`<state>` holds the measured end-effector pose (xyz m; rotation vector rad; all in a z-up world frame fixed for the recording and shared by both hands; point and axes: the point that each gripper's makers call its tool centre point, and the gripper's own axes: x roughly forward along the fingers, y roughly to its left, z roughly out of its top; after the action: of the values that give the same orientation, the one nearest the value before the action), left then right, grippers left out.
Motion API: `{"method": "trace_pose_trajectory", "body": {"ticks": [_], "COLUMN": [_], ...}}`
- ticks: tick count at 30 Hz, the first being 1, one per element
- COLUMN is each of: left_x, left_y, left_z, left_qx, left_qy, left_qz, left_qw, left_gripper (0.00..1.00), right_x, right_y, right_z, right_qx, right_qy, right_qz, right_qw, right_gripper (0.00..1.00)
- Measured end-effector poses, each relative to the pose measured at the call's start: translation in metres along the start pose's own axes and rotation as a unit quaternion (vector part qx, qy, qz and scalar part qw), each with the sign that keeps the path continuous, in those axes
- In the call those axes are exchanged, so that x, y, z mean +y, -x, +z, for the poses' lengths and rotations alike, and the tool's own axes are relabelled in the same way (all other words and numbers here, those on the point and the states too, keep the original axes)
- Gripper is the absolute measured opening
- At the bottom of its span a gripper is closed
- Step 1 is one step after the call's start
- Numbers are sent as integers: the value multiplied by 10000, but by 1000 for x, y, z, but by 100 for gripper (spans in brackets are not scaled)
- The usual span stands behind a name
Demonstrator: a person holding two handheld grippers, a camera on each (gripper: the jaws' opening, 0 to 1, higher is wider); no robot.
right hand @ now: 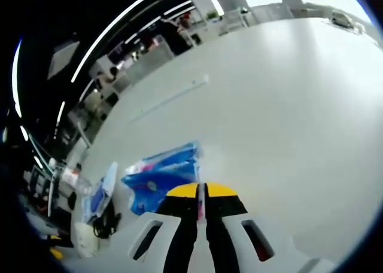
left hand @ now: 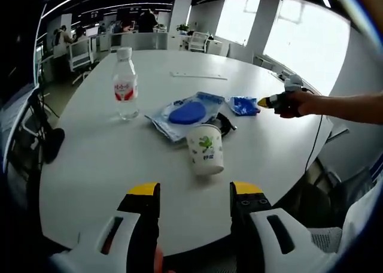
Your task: Arrange the tabletop items into an orderly group along one side of the table until the central work area is clear of visible clutter.
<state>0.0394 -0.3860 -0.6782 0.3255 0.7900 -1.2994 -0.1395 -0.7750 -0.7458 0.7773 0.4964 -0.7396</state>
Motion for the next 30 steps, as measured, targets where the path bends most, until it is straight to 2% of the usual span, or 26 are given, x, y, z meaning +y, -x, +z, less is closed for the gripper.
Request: {"method": "trace_pose_trajectory", "body": {"ticks": [21,30], "left_x": [4,2], "left_y": [3,1], "left_z": [-1,0], "left_qx": [-137,-199], "left_qy": [175,251], "left_qz": [-7,-77], "left_qw": [9998,9995], "left_gripper": [46,46], "right_x": [15,28], "right_y": [18,27], "right_z": [-3,-16], "right_qx": [87,192], "right_qy": [285,464], "right_qz": [1,62], "right_qw": [9996,9987], "right_gripper": [5,7]}}
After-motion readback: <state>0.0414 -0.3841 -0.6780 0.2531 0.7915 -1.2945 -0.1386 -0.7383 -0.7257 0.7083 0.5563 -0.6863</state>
